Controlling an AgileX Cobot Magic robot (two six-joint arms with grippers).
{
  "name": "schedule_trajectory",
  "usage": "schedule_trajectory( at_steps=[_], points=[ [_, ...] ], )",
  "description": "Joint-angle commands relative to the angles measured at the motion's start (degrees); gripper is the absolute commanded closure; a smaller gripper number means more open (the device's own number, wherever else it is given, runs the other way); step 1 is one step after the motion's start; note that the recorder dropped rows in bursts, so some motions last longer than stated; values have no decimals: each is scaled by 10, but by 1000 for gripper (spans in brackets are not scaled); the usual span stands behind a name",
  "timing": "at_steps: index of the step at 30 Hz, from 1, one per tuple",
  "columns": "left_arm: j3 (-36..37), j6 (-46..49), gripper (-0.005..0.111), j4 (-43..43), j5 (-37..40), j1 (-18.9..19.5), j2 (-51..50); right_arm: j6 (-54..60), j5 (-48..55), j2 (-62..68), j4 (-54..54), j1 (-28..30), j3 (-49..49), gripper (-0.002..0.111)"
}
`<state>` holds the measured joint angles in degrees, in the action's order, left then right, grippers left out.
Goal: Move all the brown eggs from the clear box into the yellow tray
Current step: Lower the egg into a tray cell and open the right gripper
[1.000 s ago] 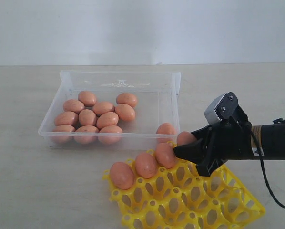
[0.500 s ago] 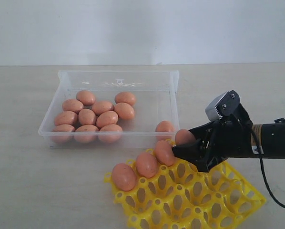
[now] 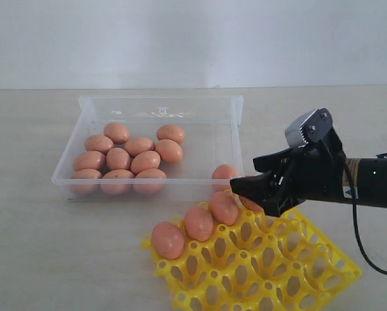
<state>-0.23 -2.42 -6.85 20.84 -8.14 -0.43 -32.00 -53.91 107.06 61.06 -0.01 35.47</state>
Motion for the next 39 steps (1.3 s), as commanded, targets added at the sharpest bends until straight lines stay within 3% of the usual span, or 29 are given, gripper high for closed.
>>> schedule_trajectory(
  at_steps=[1,3,5,6,8,16,20,23,28,34,39],
  points=[
    [2,2,103,2,-5,-1,-2,21,-9,-64,-35,0,1,42],
    [2,2,103,2,-5,-1,-2,-10,-6,-99,-25,0,1,44],
    [2,2,103,2,-5,-1,-2,-92,9,-125,16,0,1,65],
    [2,2,103,2,-5,-1,-2,-122,36,-141,59,0,1,85],
    [2,2,103,2,-5,-1,-2,-150,57,-160,105,0,1,108],
    [2,2,103,2,-5,-1,-2,-230,82,-268,249,0,1,109],
    [2,2,103,2,-5,-1,-2,-385,178,-293,323,0,1,109],
    [2,2,103,2,-5,-1,-2,-450,169,-292,389,-2,13,109],
    [2,2,103,2,-5,-1,-2,-547,170,-292,389,-51,22,109],
    [2,2,103,2,-5,-1,-2,-551,325,-261,389,-92,-8,109],
    [2,2,103,2,-5,-1,-2,-550,311,-222,389,-92,-11,109]
  ],
)
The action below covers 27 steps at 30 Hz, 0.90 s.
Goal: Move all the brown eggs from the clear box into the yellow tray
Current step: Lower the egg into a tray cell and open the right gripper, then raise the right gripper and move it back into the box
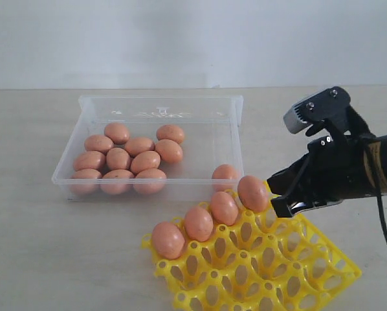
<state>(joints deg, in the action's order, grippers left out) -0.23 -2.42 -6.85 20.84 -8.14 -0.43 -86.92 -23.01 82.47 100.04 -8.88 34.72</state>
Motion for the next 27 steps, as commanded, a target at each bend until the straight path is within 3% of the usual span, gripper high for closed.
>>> schedule_trajectory(
  at_steps=[1,13,27],
  points=[
    [2,2,103,2,-5,-1,-2,3,5,33,-1,-3,-3,109],
    [2,2,103,2,-5,-1,-2,5,4,114,-1,-3,21,109],
    [2,2,103,2,-5,-1,-2,16,10,116,-1,-3,34,109]
  ],
)
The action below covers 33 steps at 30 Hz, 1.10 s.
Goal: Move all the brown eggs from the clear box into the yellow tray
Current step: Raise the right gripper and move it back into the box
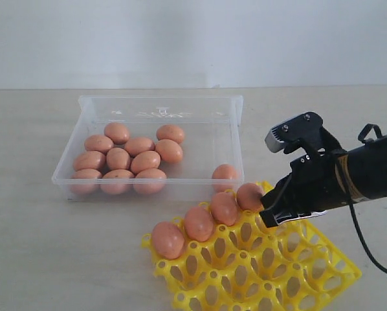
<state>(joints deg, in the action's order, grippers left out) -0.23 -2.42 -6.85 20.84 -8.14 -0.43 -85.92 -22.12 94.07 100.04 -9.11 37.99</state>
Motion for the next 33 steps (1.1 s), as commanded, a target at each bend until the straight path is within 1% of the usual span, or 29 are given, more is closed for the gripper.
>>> schedule_trajectory(
  at_steps=[1,5,11,14,17,21,25,29,33],
  points=[
    [2,2,103,2,-5,-1,-2,6,0,0,-1,-1,2,109],
    [2,2,103,2,-5,-1,-2,6,-11,-4,-1,-1,6,109],
    [2,2,103,2,-5,-1,-2,6,-105,-33,-1,-1,34,109],
    [2,2,103,2,-5,-1,-2,2,-113,-50,-2,-1,56,109],
    [2,2,103,2,-5,-1,-2,-34,-127,-54,-8,-5,90,109],
    [2,2,103,2,-5,-1,-2,-125,-125,-53,-1,-47,154,109],
    [2,2,103,2,-5,-1,-2,-150,-97,-43,-1,-114,214,109],
    [2,2,103,2,-5,-1,-2,-154,-68,15,-1,-156,270,109],
    [2,2,103,2,-5,-1,-2,-121,-55,93,-1,-169,319,109]
  ],
)
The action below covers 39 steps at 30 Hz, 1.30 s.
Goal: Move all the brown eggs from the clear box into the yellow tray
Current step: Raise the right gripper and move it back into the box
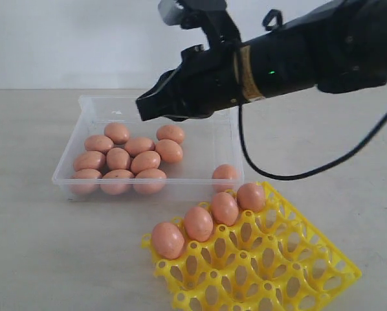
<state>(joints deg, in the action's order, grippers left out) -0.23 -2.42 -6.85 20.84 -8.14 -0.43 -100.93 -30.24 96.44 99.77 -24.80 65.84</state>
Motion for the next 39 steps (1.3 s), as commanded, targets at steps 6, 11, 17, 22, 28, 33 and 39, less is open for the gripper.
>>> schedule_trajectory(
  at_steps=[6,11,17,22,28,33,39],
  points=[
    [2,2,103,2,-5,-1,-2,80,75,115,2,-34,67,109],
    [2,2,103,2,-5,-1,-2,238,135,102,2,-88,67,109],
    [2,2,103,2,-5,-1,-2,520,515,88,2,-216,67,109],
    [2,2,103,2,-5,-1,-2,662,763,94,-140,-254,67,109],
    [2,2,103,2,-5,-1,-2,733,856,77,-452,-164,67,109],
    [2,2,103,2,-5,-1,-2,1009,871,31,-835,-58,70,109],
    [2,2,103,2,-5,-1,-2,1152,979,20,-1039,3,139,109]
  ],
)
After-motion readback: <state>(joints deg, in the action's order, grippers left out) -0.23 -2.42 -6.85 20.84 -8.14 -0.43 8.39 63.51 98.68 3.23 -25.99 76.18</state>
